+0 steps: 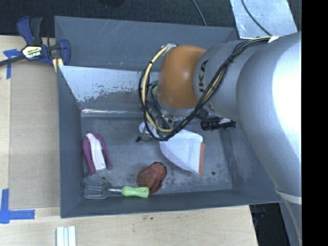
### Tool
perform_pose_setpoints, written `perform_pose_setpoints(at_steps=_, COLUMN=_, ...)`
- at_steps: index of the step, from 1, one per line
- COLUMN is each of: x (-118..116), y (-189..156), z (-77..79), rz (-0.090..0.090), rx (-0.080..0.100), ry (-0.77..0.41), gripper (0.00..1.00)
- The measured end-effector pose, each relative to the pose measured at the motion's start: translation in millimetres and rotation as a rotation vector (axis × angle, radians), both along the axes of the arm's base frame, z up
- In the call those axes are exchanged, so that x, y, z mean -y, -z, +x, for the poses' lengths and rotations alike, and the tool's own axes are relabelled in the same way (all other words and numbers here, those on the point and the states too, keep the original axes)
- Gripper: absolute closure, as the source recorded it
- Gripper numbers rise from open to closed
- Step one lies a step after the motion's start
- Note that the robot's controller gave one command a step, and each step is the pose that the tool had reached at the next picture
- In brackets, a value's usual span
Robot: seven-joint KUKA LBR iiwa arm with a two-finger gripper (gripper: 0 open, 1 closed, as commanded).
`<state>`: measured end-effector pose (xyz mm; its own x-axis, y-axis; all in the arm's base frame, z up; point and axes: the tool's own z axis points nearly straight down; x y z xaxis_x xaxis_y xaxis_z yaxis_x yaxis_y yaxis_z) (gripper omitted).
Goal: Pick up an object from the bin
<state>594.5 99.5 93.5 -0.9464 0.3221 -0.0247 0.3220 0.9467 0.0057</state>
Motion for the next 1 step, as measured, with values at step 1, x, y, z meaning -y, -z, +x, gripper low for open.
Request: perform_pose_setpoints(at_steps=1, x=0.0, y=-0.1, z=0.0, rz=0.0, rx=0.0, ry=0.0, gripper=1.0)
